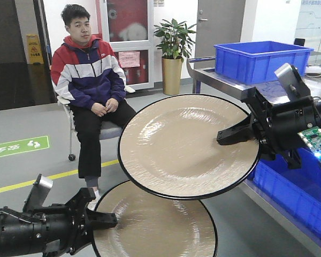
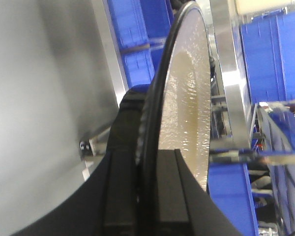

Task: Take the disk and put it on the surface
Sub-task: 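Drive the base to the steel counter holding both plates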

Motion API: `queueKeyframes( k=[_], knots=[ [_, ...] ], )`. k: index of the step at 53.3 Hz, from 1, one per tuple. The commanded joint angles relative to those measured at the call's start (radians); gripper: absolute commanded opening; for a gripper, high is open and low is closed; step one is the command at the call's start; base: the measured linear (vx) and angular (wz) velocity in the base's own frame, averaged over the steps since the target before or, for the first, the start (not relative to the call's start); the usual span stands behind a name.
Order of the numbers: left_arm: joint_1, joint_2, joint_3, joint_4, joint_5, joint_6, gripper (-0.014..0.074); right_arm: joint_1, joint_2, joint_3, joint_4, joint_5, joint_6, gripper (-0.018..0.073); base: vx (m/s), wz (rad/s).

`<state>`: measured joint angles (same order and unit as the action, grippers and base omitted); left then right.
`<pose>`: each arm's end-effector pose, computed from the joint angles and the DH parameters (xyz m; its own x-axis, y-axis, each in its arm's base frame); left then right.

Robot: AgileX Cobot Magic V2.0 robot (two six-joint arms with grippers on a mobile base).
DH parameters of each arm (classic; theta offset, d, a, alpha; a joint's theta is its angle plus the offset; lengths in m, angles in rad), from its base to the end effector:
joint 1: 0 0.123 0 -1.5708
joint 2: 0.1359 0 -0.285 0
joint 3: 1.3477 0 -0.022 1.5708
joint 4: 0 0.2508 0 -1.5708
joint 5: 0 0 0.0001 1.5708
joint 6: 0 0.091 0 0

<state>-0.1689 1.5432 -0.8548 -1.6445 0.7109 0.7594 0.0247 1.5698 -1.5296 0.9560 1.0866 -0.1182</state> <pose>0.2950 -0.1105 0.2473 -0.8456 -0.4632 -0.2652 0.0190 0.4704 -0.8823 0.3305 0.0740 0.3947 -0.8682 0.2882 -0.4038 -0.1561 0.6139 0.7738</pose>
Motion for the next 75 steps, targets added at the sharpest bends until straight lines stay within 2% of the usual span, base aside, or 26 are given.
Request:
queueKeyframes(
  k=[1,50,75],
  knots=[
    [-0.002,-0.051,-0.030,-0.138,0.070,-0.014,0.0001,-0.003,-0.048,-0.041,0.117,-0.049,0.002,-0.0008,0.35,0.03],
    [-0.002,-0.051,-0.030,-0.138,0.070,-0.014,0.0001,-0.003,-0.048,-0.041,0.117,-0.049,0.002,-0.0008,0.40,0.03],
    [-0.002,-0.051,-0.030,-0.138,0.067,-0.014,0.0001,-0.003,-0.048,-0.041,0.117,-0.050,0.002,-0.0008,0.28,-0.68]
  ],
)
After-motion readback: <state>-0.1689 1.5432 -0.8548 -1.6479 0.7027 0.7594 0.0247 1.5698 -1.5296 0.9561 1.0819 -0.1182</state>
